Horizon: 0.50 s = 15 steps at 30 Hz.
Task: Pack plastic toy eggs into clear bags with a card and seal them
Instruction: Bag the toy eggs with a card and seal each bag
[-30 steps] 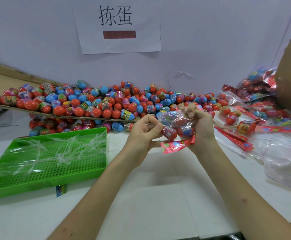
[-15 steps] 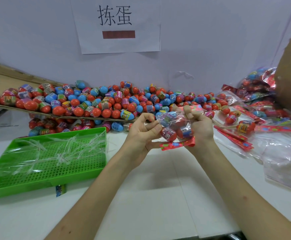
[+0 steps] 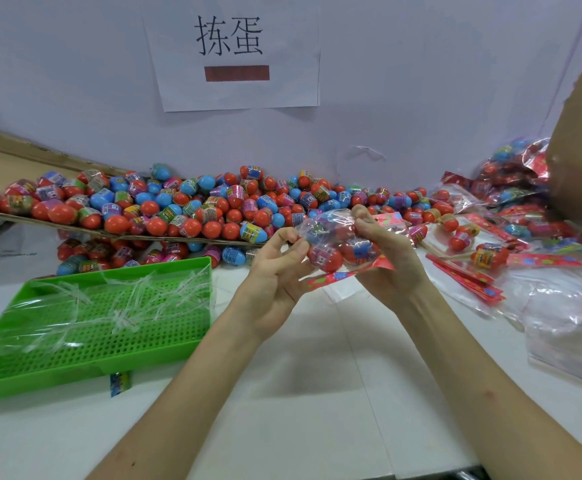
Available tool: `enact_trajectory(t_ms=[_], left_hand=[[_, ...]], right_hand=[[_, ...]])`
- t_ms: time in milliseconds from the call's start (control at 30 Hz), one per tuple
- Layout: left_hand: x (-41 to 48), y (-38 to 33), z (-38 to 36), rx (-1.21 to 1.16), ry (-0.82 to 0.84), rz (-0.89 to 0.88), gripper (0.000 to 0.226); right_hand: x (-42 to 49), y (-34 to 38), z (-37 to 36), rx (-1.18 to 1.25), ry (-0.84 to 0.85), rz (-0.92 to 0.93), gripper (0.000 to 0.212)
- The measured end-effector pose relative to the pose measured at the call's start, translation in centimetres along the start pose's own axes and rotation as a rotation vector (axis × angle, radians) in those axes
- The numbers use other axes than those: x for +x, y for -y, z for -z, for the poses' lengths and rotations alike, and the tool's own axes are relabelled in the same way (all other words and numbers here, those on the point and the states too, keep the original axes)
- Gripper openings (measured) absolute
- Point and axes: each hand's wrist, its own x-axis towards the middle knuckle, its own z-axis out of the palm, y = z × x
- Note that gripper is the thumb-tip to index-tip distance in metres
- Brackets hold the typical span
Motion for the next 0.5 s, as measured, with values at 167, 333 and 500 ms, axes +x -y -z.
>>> enact_trajectory(t_ms=[167,333,500], left_hand=[[-0.13,-0.2,0.03,-0.07,0.006,-0.005,0.013],[-0.2,-0.2,0.14,-0.088,0.001,-0.008,0.012],[-0.25,-0.2,-0.08,-0.104,0.044,-0.009,0.012]], right_hand=[[-0.34,-0.07,-0.64,0.003,-0.053,0.018,0.053],[-0.37,-0.21,-0.81,-0.06,0.011,0.047,0.055],[-0.67,0.16,-0.13,-0.042,0.071,0.066,0.034]])
